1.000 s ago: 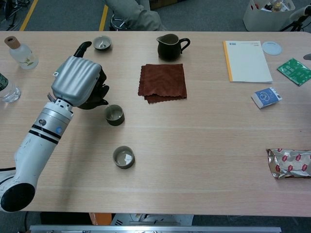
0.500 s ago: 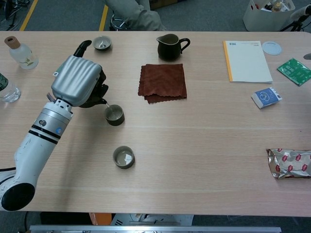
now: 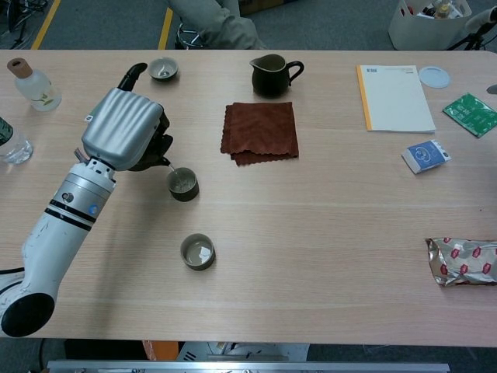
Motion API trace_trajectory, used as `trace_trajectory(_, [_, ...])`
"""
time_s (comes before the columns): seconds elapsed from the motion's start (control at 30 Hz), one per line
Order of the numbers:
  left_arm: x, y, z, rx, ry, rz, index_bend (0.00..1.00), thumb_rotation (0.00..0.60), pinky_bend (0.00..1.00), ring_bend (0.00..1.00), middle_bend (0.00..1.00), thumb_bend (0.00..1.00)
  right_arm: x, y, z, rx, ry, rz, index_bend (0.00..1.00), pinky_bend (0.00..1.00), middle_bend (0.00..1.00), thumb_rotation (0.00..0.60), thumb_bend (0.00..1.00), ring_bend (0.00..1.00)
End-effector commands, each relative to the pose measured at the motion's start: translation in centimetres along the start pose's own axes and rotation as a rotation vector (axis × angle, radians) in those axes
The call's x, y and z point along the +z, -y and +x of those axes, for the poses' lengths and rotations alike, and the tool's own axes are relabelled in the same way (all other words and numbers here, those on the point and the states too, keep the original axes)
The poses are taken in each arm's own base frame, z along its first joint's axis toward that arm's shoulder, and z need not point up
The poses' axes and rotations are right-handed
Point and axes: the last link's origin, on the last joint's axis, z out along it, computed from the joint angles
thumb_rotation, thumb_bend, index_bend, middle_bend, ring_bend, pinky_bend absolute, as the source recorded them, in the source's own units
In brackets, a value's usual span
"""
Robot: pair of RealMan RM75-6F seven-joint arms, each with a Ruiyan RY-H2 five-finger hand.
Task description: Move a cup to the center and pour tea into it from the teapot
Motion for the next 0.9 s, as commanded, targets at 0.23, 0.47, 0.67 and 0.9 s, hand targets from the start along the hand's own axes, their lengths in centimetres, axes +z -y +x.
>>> trace_trajectory(0.23, [0.1,0.1,0.0,-0.012,0.003,0.006,0.94,0.6,0.07,0.79,1.0,0.36,0.0,0.0,-0.2,0.0,0.005,-0.001,0.16,0.15,0.23,0.6,0.16,0.11])
trace_trajectory(0.47, [0.4,0.6,-0.1,-0.087,0.028,0.038,0.94,0.6,0.07,0.79,1.0,0.36,0.1,0.1,-0.2,-0.001,0.008,-0.001,0.16,0.15,0.23,0.6,0.16,0.11])
trace_trajectory(0.67, [0.6,0.9,-0.2,-0.193,0.063,0.083,0.94,0.6,0.07,0.78,1.0,0.36,0.2,0.2,-0.2,-0.002,0.003,-0.004,0.16,0.15,0.23,0.6,0.16,0.11])
trace_trajectory(0.9, [0.7,1.4,0.1,-0.354,0.106,0.14,0.94,0.6,0.07,0.78,1.0,0.36,0.4,0.3,-0.2,-0.001,-0.001,-0.011,0.16,0.15,0.23,0.6,0.16,0.11])
